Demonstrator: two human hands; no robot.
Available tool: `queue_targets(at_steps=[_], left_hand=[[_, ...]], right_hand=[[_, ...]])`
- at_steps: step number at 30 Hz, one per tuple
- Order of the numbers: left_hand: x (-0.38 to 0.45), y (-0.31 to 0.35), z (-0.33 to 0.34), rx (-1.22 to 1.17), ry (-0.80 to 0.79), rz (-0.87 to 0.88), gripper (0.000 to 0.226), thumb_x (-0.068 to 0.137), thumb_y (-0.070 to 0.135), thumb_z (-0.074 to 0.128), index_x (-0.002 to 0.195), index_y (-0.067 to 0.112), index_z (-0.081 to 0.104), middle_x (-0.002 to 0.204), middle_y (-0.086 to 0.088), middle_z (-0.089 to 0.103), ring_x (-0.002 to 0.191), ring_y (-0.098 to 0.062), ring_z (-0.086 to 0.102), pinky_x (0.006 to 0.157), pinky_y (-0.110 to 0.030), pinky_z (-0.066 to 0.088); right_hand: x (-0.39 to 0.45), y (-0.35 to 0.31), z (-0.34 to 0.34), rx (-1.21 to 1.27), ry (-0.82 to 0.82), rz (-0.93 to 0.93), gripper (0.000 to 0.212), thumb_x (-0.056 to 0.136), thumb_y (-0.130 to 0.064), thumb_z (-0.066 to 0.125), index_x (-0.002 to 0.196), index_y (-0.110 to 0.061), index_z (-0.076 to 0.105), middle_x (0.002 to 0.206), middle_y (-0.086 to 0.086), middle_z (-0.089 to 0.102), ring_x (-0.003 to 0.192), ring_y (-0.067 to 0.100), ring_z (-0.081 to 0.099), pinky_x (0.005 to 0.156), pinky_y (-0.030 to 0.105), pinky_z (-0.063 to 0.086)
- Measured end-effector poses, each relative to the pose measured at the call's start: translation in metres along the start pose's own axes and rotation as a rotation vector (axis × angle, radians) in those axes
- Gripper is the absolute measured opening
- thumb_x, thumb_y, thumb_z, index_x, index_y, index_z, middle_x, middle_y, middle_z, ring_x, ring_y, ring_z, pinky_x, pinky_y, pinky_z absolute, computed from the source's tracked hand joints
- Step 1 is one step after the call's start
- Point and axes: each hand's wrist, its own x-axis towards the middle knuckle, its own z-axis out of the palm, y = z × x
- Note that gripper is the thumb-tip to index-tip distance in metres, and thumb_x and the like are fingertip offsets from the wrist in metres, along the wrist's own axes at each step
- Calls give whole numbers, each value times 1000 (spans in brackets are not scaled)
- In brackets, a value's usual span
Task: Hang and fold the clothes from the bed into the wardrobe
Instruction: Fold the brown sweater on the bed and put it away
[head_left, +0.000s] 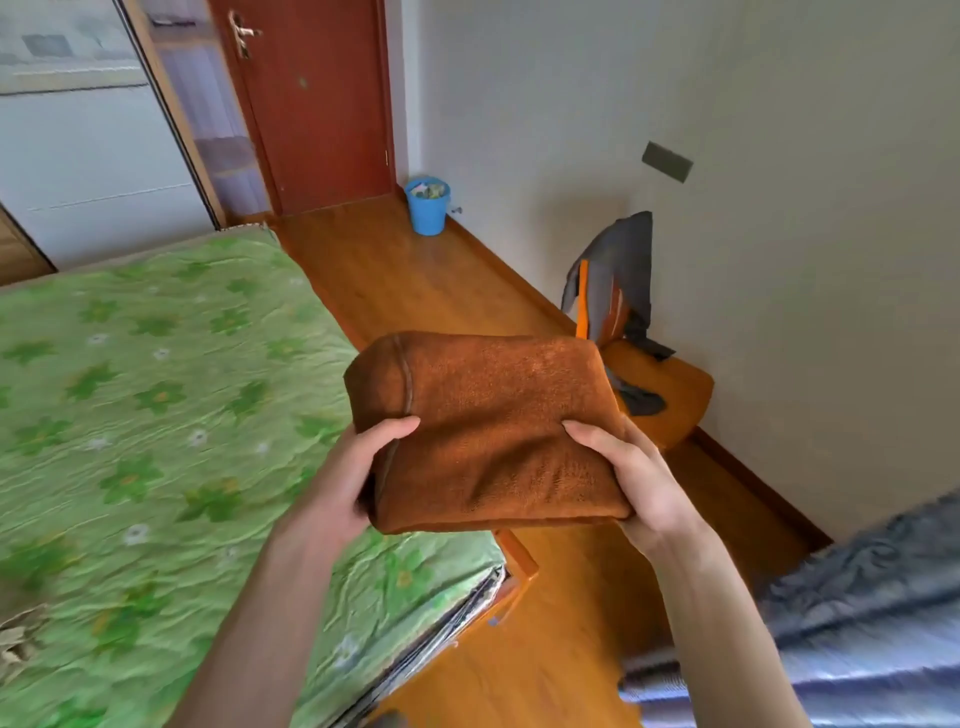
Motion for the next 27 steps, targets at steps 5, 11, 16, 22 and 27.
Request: queue_targets(at_steps=[5, 11, 16, 22, 27], left_hand=[[28, -2, 55, 18, -50, 32, 49, 83, 30, 79, 131, 24, 68, 114, -7, 80, 101, -28, 78, 87, -43, 59], [85, 9, 107, 4, -58, 56, 59, 80, 40, 84, 135, 29, 67, 118, -7, 79, 105, -31, 77, 88, -46, 61], [158, 23, 154, -15, -1, 67, 72, 74, 48, 88, 140, 38, 62, 123, -3, 76, 108, -32, 75, 83, -46, 63], [252, 70, 202, -52, 34, 151, 75, 74, 49, 88, 142, 42, 57, 130, 2, 73, 110, -30, 75, 91, -50, 61], [317, 110, 227, -67, 65, 237, 88, 69, 48, 90, 147, 36, 52, 131, -3, 72, 109, -30, 75, 92, -50, 61]], right_hand=[[25, -15, -47, 26, 40, -12, 68, 78, -44, 83, 138, -37, 53, 124, -2, 72, 106, 24, 74, 83, 39, 63], [86, -46, -84, -7, 39, -30, 82, 71, -51, 90, 141, -36, 51, 125, -3, 72, 109, 25, 72, 97, 48, 59], [161, -89, -111, -68, 22, -73, 76, 76, -51, 83, 143, -38, 48, 128, -5, 68, 112, 21, 69, 88, 35, 61], [271, -149, -132, -150, -13, -61, 80, 76, -65, 81, 144, -45, 44, 133, -11, 64, 118, 19, 65, 99, 41, 58], [359, -192, -131, -215, 6, -28, 96, 68, -75, 79, 150, -49, 36, 142, -12, 57, 126, 23, 59, 108, 53, 51]])
